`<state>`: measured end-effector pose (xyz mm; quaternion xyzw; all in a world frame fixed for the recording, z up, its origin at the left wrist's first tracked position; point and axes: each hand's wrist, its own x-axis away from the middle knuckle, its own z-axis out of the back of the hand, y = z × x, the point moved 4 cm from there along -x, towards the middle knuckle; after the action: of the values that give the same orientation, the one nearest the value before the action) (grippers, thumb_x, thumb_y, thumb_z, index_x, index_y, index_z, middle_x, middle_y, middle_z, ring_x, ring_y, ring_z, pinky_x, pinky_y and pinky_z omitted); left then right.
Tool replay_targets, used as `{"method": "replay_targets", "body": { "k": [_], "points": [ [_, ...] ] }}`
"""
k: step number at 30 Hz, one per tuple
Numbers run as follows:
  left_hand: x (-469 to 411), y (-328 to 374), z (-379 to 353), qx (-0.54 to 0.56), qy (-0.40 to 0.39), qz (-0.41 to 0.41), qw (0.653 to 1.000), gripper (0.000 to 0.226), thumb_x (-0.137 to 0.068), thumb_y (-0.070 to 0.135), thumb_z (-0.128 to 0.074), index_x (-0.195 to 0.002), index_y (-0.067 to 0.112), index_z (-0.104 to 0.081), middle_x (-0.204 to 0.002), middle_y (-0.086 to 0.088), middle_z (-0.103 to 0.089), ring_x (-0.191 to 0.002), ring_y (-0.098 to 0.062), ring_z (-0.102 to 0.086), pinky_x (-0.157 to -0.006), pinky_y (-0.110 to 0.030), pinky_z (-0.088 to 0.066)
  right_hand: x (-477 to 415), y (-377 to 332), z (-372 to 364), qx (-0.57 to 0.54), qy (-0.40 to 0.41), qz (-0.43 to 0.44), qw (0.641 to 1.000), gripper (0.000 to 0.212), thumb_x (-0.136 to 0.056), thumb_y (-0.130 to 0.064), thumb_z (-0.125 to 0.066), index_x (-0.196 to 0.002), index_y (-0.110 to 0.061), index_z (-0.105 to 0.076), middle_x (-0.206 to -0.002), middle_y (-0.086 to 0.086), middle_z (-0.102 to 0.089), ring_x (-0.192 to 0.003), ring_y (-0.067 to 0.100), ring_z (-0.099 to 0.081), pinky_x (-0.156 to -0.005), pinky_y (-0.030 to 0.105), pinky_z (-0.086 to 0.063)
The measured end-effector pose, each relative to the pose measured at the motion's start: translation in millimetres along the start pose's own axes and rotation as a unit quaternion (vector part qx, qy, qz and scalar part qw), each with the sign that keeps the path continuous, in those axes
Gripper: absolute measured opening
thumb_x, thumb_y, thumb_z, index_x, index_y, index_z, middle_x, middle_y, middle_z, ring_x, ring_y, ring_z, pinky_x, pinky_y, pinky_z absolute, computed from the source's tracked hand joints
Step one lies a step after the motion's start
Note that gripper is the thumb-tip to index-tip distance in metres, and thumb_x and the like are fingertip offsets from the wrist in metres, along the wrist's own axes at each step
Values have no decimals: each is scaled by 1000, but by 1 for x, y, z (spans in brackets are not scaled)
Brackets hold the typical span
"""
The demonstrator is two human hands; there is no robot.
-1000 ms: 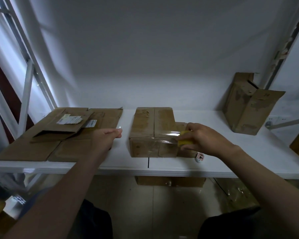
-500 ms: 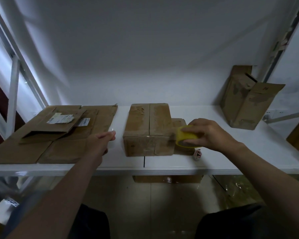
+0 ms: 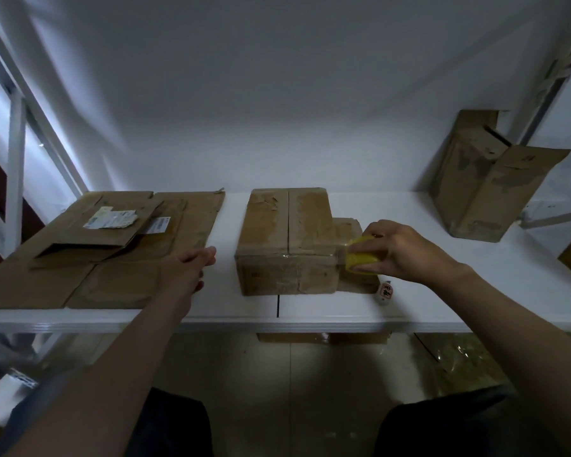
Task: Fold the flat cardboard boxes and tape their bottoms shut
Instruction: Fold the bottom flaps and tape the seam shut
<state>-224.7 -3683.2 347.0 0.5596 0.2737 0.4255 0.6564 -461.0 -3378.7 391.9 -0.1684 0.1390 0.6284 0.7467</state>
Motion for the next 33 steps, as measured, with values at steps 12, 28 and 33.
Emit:
{"method": "replay_targets", "body": {
  "k": [12, 28, 33],
  "points": [
    [-31, -33, -30, 53, -33, 55, 996, 22, -95, 35, -67, -111, 19, -67, -100, 4, -68, -83, -10, -51, -71, -31, -43, -13, 22, -37, -56, -56, -89, 993, 36, -76, -37, -87, -110, -31, -78, -95, -3, -66, -88, 16, -56, -74, 25, -47],
    [-54, -44, -71, -92, -23, -76, 993, 14, -106, 36, -44, -111, 31, -56, -101, -12, -67, -80, -31, -62, -60, -32, -43, -22, 31, -63, -103, -8, -113, 988, 40, -64, -28, -95, -101, -23, -81, -99, -6, -73, -87, 8, -53, -78, 13, -36],
    [-58, -42, -61, -152, -36, -7, 988, 52, -103, 44, -50, -147, 22, -34, -134, -19, -55, -116, -37, -58, -83, -37, -46, -28, 37, -63, -103, -13, -126, 987, 41, -64, -28, -95, -101, -26, -80, -101, -10, -73, -89, 8, -52, -78, 12, -34]
  ]
}}
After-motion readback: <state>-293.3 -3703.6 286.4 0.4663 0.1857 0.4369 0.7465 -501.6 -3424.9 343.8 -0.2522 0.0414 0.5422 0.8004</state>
